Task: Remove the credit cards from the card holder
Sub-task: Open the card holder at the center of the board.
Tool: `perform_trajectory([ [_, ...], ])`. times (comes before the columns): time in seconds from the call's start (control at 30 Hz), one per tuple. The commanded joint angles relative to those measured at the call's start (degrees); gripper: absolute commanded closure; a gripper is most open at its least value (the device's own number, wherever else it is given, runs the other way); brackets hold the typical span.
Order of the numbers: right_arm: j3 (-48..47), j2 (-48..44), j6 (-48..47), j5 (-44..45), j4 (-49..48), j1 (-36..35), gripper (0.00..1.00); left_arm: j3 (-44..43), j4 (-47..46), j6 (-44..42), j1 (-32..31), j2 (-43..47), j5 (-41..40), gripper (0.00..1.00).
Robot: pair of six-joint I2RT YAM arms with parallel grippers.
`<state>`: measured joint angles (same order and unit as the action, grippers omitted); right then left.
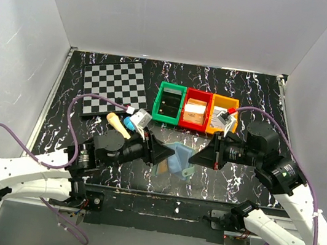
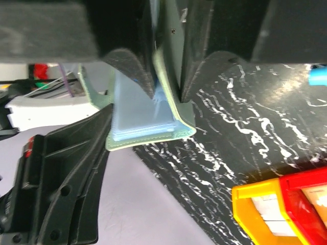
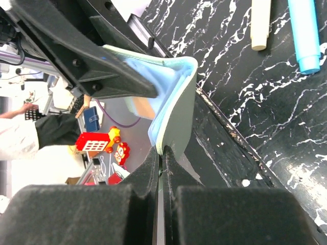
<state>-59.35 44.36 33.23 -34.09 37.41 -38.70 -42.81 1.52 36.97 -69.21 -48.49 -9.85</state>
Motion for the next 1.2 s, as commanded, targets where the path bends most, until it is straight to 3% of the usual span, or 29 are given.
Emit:
perform_trajectory([
  [0.0, 1.17, -0.85, 2.45, -3.44, -8.31, -0.15, 0.99, -3.95, 1.47, -1.72, -0.05, -1.16, 2.55, 0.85],
  [0.07, 1.26, -0.77, 2.45, -3.88, -8.67, -0.15, 0.89, -4.91, 1.91, -1.99, -0.05, -2.04, 2.9, 0.91],
  [0.23, 0.82, -0.06, 2.01, -4.41, -8.41, -0.15, 0.62, -7.29, 2.17, -1.82, -0.05, -4.15, 3.96, 0.94],
  [0.47, 0.73, 0.38, 1.75, -3.71, -7.44, -0.15, 0.61, -9.84, 2.17, -1.99, -0.05, -5.74, 5.54, 1.0],
  [0.7, 0.38, 0.55, 1.75, -1.86, -6.48, -0.15, 0.35, -13.26, 7.44, -2.96, -0.05, -7.23, 4.58, 1.0],
  [1.0, -0.94, 1.87, 2.01, -0.02, -5.94, -0.15, 0.34, -19.85, 15.26, -4.19, -0.14, -10.92, 3.35, 1.0],
  [1.17, -0.42, -0.14, 2.1, -0.36, -7.08, -0.06, 0.21, -19.69, 16.94, -4.27, -0.14, -11.1, 0.97, 1.0],
])
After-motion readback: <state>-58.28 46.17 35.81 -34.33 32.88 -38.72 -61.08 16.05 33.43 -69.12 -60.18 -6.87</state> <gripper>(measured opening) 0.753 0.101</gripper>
